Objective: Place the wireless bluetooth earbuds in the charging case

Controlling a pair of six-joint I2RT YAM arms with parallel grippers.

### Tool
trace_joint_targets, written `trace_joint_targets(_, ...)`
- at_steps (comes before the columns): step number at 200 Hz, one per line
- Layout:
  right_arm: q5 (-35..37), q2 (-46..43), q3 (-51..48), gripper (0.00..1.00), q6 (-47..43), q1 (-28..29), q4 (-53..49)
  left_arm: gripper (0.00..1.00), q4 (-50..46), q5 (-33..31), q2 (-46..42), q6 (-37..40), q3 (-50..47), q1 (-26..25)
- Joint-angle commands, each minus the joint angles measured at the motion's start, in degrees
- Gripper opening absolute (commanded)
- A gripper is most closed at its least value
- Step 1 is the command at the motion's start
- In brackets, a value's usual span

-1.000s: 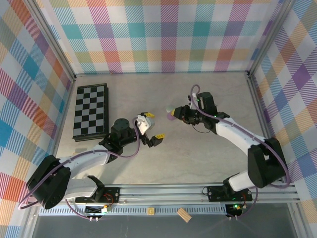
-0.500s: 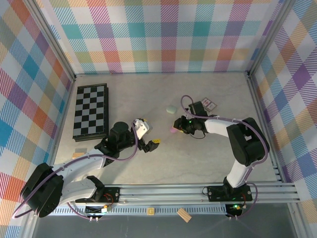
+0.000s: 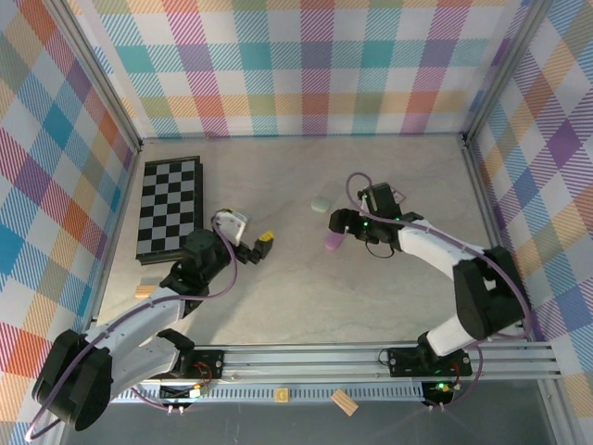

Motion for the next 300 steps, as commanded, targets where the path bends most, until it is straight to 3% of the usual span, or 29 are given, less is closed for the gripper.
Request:
trace_joint_targets(1,10.22,-5.80,0.20,0.90,-7.82,-2.80,-1.98,1.00,2.15,-7.22,-0.64,-1.08,-1.33,4.96)
trace_joint_targets(27,19.33,-11.31,-6.40,1.00,-16.70,-6.71,8.04,1.00,5.31,-8.70,2.40,-3.64,-3.59,10.93)
trace_joint_targets(50,23.12,-12.59,-14.78,0.99,-27.16,-10.40,23.33,1.00,10.22,-9.09,6.60,-5.74,-5.60,14.52)
trace_joint_targets(90,22.56,-7.14,-23.23,0.99,-30.84,-16.99,42.71,1.00,21.85,-5.98,18.92,-8.62,-6.04,20.02)
trace_joint_targets(131,14.54,0.09,-27.46,0.99,-28.23,-21.62,55.75,1.00,26.92,-5.05,30.32,-9.62,-3.14,21.86)
trace_joint_targets(148,13.53,1.48,-26.96,0.99,-28.21,-21.87,55.61,1.00,29.21,-4.43,34.42,-9.66,-2.11,22.23)
trace_joint_targets(176,12.77,1.96,-27.03,0.99,-28.46,-21.93,56.12,1.00,18.90,-4.44,33.84,-10.27,2.30,22.44)
trace_joint_targets(300,12.81,1.95,-27.10,0.99,-28.52,-22.01,56.21,1.00,19.43,-5.68,34.23,-10.48,2.37,22.53)
